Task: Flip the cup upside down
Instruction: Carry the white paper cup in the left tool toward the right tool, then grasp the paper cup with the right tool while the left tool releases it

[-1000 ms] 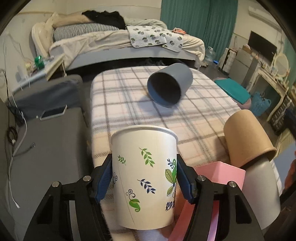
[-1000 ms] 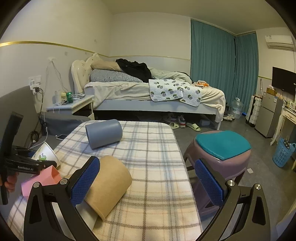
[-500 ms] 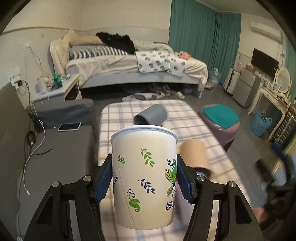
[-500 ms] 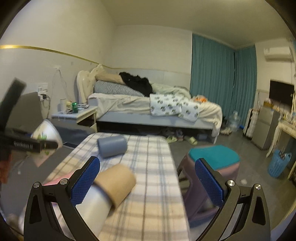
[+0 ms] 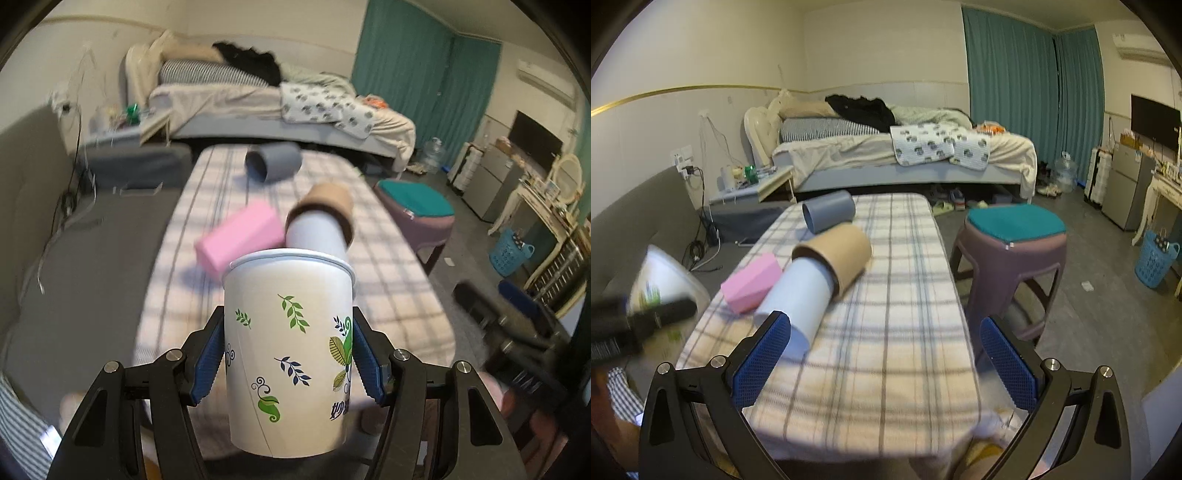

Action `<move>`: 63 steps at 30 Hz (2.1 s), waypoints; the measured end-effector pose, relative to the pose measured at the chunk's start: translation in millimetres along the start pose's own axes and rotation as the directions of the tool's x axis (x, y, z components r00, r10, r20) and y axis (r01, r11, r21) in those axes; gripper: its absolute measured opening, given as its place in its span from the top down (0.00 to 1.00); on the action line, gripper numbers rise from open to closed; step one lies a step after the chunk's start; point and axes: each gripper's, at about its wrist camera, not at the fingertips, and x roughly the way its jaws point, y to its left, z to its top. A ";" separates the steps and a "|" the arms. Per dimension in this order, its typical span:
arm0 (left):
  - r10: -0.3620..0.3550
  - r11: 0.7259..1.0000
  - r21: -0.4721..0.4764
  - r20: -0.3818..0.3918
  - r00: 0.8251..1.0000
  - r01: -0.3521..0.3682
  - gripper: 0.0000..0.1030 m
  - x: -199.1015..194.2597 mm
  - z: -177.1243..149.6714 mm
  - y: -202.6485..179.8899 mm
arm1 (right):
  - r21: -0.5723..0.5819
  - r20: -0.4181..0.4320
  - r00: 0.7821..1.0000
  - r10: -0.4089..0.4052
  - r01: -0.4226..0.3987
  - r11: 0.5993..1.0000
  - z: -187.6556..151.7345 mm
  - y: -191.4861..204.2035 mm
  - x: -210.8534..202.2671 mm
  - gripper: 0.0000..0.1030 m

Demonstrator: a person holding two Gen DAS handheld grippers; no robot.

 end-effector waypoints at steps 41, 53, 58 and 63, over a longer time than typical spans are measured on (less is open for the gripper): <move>0.109 0.994 -0.009 0.159 0.981 -0.109 0.10 -38.9 8.8 32.1 | 0.009 0.001 1.000 0.031 -0.031 0.999 -2.8 16.0 15.9 0.00; 0.340 0.940 -0.098 0.163 0.926 -0.327 0.09 -53.7 -1.9 104.2 | -0.038 -0.046 0.989 0.138 -0.140 0.989 -18.6 101.0 4.7 0.00; 0.374 0.926 -0.133 0.186 0.908 -0.354 0.09 -53.2 -2.1 119.0 | -0.079 -0.139 0.976 0.167 -0.179 0.981 -43.5 140.7 30.7 0.00; 0.356 0.932 -0.131 0.157 0.921 -0.337 0.09 -41.9 -8.0 122.5 | -0.076 -0.189 0.969 0.162 -0.179 0.981 -59.8 158.9 48.9 0.05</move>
